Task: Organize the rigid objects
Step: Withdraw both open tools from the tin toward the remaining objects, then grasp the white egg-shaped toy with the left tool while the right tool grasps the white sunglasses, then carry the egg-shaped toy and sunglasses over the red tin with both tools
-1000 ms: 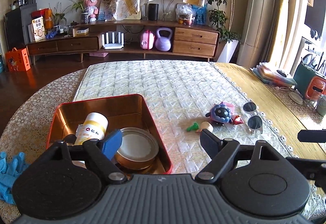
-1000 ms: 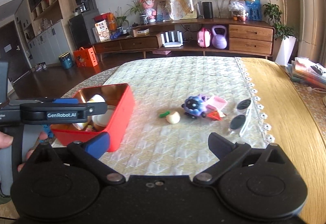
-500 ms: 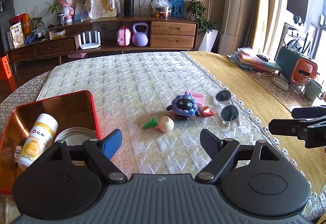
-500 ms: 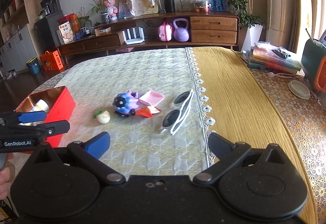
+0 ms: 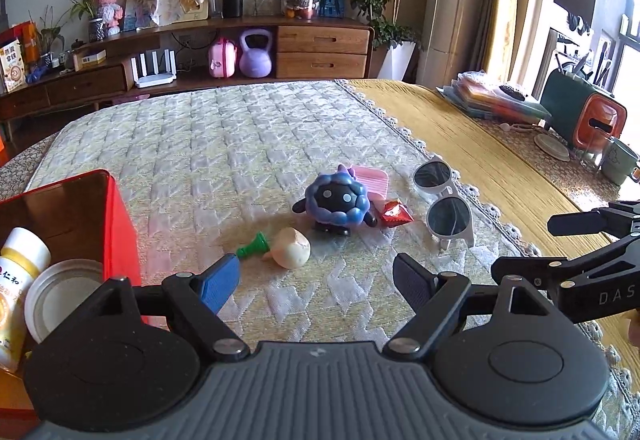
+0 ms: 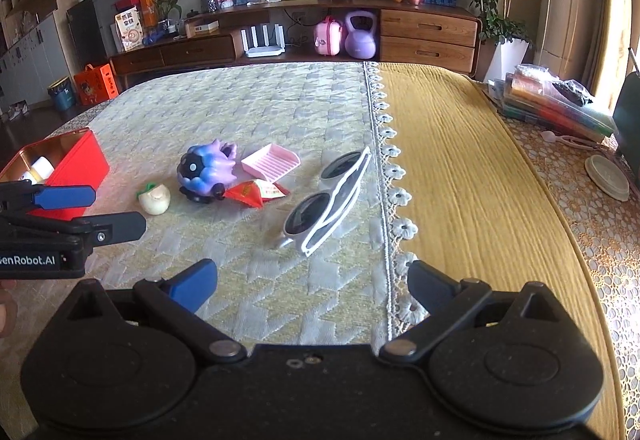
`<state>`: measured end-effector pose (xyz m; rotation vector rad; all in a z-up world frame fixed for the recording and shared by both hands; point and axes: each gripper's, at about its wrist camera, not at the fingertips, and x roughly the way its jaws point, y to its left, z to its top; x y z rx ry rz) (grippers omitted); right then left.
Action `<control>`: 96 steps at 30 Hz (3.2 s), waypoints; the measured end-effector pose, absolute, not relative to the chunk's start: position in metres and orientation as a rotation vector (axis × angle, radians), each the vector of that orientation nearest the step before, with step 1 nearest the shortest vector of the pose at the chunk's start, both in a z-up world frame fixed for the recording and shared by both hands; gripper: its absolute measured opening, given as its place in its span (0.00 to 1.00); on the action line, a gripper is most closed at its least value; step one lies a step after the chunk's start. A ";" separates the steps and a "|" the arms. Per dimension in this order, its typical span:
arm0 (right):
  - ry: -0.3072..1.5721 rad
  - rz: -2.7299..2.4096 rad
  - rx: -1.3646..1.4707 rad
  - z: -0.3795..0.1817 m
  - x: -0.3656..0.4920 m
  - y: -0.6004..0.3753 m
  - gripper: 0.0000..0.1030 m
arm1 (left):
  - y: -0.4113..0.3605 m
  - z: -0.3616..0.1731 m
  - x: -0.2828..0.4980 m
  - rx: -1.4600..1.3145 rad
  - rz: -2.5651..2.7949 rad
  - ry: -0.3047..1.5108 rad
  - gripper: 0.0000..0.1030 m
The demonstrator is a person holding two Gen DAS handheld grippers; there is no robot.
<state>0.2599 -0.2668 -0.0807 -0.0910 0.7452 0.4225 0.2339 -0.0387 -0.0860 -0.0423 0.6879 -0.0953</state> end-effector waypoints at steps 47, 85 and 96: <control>0.671 0.327 -0.109 -0.106 0.295 -0.244 0.36 | -0.028 -0.114 0.282 -0.080 -0.042 0.755 0.27; 0.529 0.398 -0.099 -0.029 0.181 -0.248 0.01 | -0.001 -0.037 0.173 -0.141 -0.077 0.672 0.27; 0.624 0.416 -0.076 -0.038 0.195 -0.251 0.30 | 0.035 -0.034 0.156 -0.186 -0.031 0.670 0.27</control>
